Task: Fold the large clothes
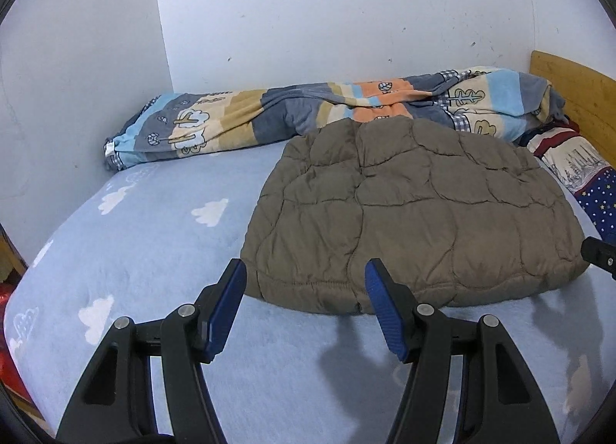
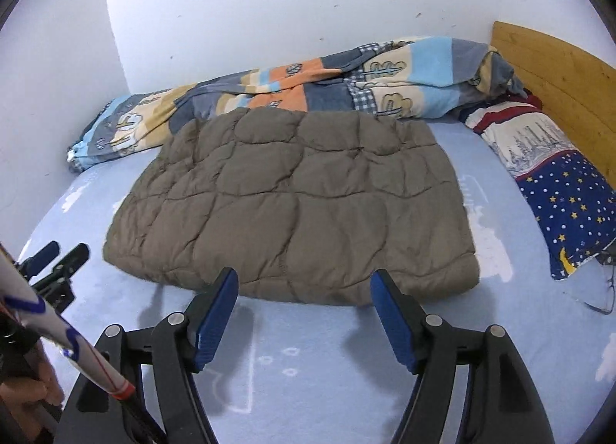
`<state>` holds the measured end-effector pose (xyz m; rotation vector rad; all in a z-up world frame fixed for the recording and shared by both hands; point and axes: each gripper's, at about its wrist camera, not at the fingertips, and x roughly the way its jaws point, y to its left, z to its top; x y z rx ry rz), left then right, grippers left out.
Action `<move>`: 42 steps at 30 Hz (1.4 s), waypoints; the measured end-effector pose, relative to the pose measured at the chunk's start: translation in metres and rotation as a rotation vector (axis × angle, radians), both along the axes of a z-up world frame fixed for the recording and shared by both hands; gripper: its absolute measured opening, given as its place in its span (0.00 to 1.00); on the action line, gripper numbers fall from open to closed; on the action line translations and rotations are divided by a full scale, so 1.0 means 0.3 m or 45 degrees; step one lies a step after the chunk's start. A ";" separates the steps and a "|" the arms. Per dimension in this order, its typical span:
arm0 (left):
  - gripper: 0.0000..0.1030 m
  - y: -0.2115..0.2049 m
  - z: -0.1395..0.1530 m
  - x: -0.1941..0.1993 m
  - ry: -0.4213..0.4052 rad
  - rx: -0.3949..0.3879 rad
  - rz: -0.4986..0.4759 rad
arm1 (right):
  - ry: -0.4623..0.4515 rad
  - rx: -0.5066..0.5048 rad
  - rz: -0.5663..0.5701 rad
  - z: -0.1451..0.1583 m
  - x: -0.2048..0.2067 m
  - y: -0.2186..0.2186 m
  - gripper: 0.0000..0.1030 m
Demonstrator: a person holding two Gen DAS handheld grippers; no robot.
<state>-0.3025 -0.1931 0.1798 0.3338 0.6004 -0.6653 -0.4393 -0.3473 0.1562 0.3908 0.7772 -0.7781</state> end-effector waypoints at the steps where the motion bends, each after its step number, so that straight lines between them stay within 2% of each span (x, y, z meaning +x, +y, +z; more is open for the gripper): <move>1: 0.61 -0.007 -0.002 0.003 -0.002 0.001 0.000 | 0.003 -0.004 -0.004 -0.004 0.001 -0.009 0.73; 17: 0.61 -0.130 -0.053 0.063 0.012 0.021 -0.018 | 0.067 0.045 -0.080 -0.143 0.110 -0.197 0.73; 24: 0.61 -0.158 -0.068 0.076 0.019 0.028 -0.021 | 0.127 0.125 -0.083 -0.229 0.136 -0.250 0.73; 42: 0.61 -0.159 -0.064 0.075 0.001 0.018 -0.027 | 0.106 0.115 -0.086 -0.207 0.127 -0.239 0.73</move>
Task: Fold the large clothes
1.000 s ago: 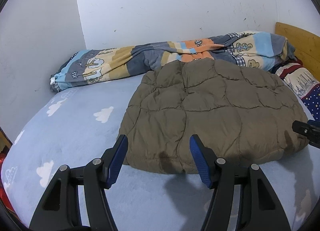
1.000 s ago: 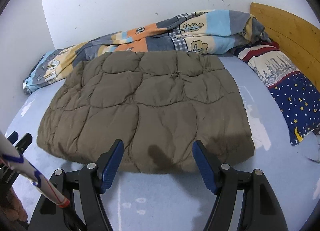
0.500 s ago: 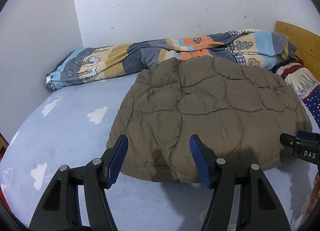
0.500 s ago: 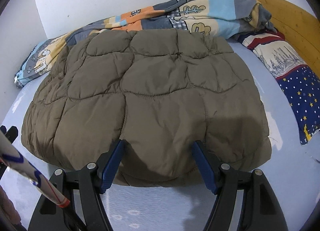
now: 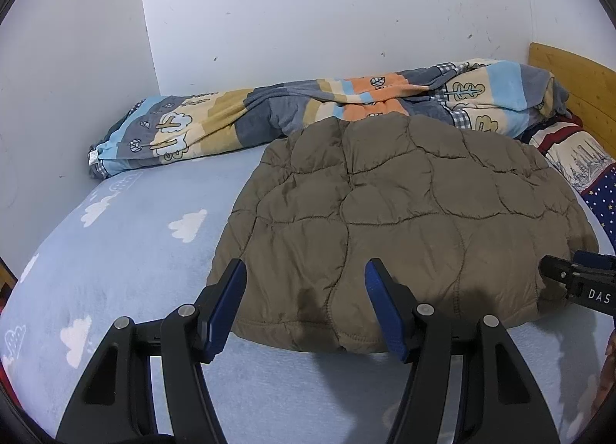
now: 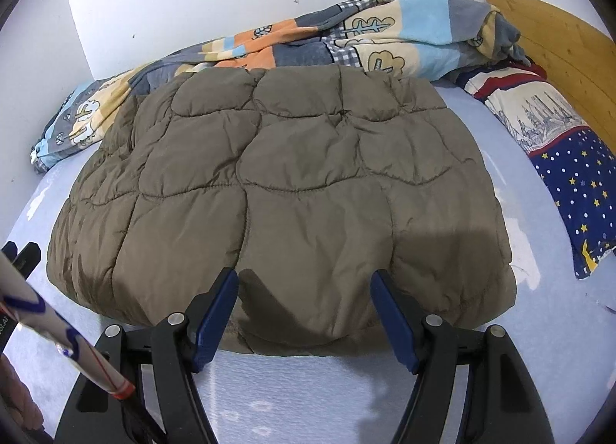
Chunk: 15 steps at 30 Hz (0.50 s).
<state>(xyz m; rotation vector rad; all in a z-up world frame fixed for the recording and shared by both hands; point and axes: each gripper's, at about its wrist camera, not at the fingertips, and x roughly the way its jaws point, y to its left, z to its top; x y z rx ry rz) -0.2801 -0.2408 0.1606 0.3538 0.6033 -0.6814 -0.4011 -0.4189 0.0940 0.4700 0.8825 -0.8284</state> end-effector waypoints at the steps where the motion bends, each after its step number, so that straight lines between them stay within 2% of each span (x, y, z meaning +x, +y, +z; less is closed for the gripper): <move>1: 0.61 0.000 0.002 0.000 0.000 -0.001 0.001 | 0.002 0.003 0.001 -0.002 0.001 -0.001 0.73; 15: 0.61 0.000 0.007 -0.004 -0.005 0.001 -0.001 | 0.007 -0.004 0.019 -0.006 0.018 0.009 0.73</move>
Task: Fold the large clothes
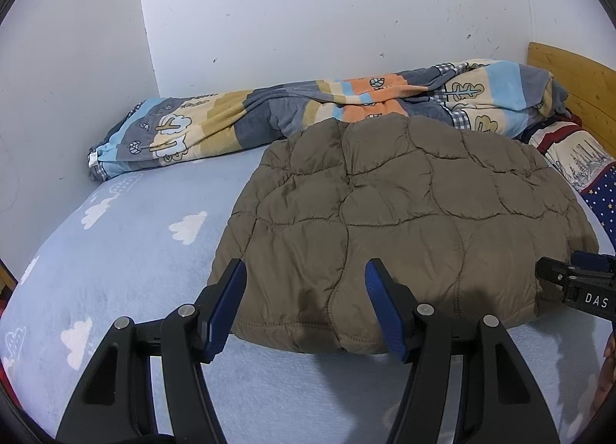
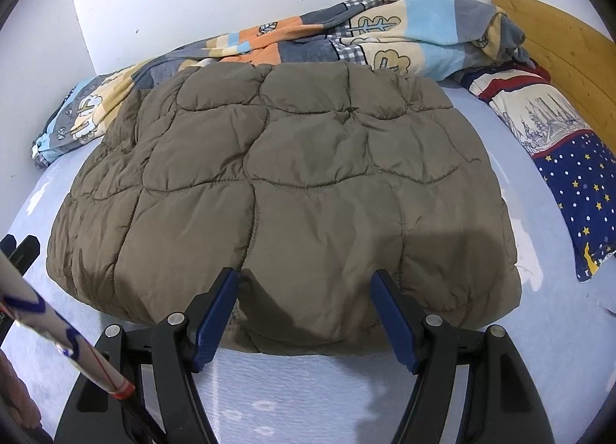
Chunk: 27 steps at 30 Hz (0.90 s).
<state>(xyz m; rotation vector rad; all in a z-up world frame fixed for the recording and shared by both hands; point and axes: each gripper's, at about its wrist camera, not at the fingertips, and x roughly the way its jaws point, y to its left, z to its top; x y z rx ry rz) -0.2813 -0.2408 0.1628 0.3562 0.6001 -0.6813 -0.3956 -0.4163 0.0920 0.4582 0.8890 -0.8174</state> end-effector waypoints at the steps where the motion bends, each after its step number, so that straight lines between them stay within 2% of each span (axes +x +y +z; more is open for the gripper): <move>1: 0.61 0.000 0.002 0.000 -0.001 -0.002 0.000 | -0.002 -0.001 0.001 0.002 0.000 0.002 0.73; 9: 0.61 0.011 0.037 -0.005 -0.014 -0.017 -0.001 | -0.031 -0.026 0.015 0.057 0.004 0.031 0.73; 16: 0.61 0.066 0.104 -0.032 -0.034 -0.061 0.009 | -0.081 -0.076 0.039 0.161 -0.012 0.096 0.73; 21: 0.61 0.159 0.170 -0.088 -0.035 -0.115 0.004 | -0.149 -0.135 0.045 0.273 -0.079 0.191 0.74; 27: 0.61 0.315 0.208 -0.222 -0.033 -0.170 -0.025 | -0.202 -0.257 0.044 0.375 -0.212 0.394 0.81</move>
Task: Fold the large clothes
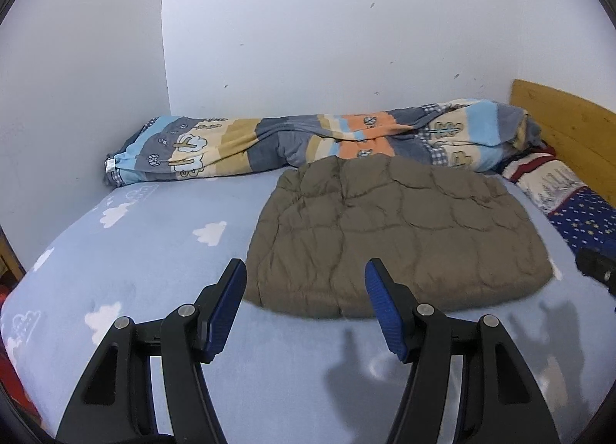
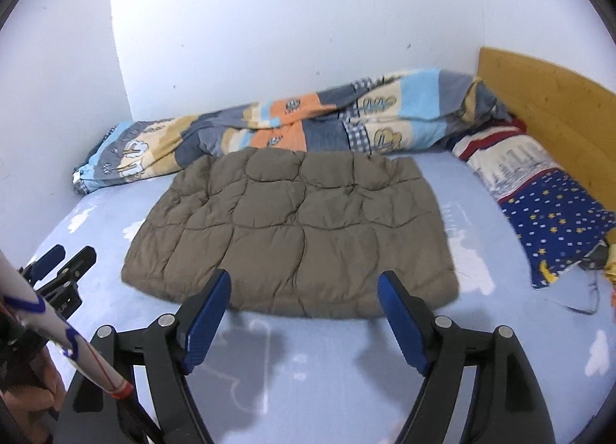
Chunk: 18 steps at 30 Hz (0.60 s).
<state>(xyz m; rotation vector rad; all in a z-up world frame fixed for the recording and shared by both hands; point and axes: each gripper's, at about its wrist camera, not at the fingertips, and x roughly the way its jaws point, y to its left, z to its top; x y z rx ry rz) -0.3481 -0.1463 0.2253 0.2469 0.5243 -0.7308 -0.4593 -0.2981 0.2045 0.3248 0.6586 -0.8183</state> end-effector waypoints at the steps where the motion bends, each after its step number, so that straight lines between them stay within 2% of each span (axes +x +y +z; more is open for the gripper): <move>1: 0.61 0.027 0.004 -0.025 -0.005 -0.007 -0.006 | 0.003 -0.015 0.002 0.004 -0.019 0.032 0.81; 6: 0.66 0.172 0.018 -0.163 -0.022 -0.055 -0.032 | -0.004 -0.019 0.004 0.005 -0.126 0.196 0.81; 9: 0.66 0.205 0.015 -0.197 -0.033 -0.049 -0.040 | -0.018 -0.033 0.014 0.018 -0.157 0.270 0.82; 14: 0.66 0.222 0.007 -0.207 -0.035 -0.034 -0.031 | 0.007 -0.093 0.034 0.026 -0.166 0.333 0.83; 18: 0.67 0.191 -0.001 -0.172 -0.021 0.003 -0.035 | 0.013 -0.052 0.036 0.007 -0.171 0.318 0.85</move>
